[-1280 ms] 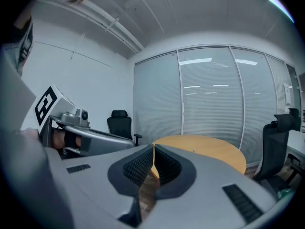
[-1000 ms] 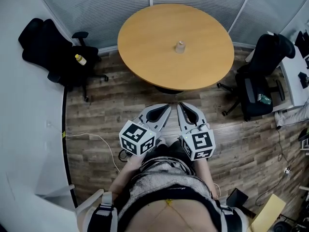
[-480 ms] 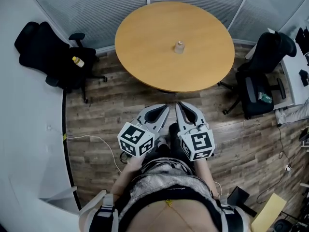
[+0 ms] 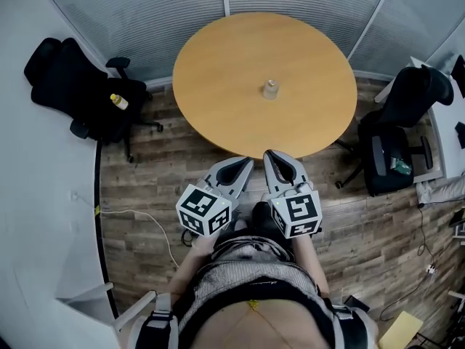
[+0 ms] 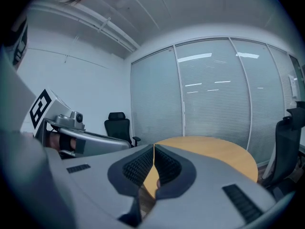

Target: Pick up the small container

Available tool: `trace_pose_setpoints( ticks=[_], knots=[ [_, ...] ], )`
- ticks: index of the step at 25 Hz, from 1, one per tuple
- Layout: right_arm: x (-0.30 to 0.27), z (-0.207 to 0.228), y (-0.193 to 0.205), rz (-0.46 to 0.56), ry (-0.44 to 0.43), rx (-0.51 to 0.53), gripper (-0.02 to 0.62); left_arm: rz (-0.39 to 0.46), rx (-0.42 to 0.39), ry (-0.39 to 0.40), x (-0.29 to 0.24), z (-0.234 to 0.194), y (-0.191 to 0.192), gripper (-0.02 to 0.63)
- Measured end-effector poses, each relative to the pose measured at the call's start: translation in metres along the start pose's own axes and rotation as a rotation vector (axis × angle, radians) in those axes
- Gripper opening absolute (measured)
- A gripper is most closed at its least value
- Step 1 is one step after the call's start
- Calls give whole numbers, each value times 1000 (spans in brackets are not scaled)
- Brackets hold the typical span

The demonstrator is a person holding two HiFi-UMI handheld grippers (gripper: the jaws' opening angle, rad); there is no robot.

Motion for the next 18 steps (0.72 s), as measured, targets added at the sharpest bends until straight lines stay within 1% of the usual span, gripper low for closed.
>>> trace_pose_setpoints(
  ticks=[2, 7, 18],
  knots=[
    [-9, 7, -5, -3, -11, 1, 21, 5, 8, -11, -8, -5, -4, 5],
    [-25, 23, -15, -15, -41, 2, 21, -13, -14, -43, -26, -14, -11, 5],
    [-52, 51, -27, -45, -103, 11, 22, -18, 5, -96, -58, -29, -19, 5]
  ],
)
Point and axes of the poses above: the fingertips, and each gripper's own axes: x backward along the fingers, z to its right, y out of its underside, the point moved 5 cm from there along x, backward along the fingers, and after that the axes turned 11 degrees about -x, right-handed, at the moved point
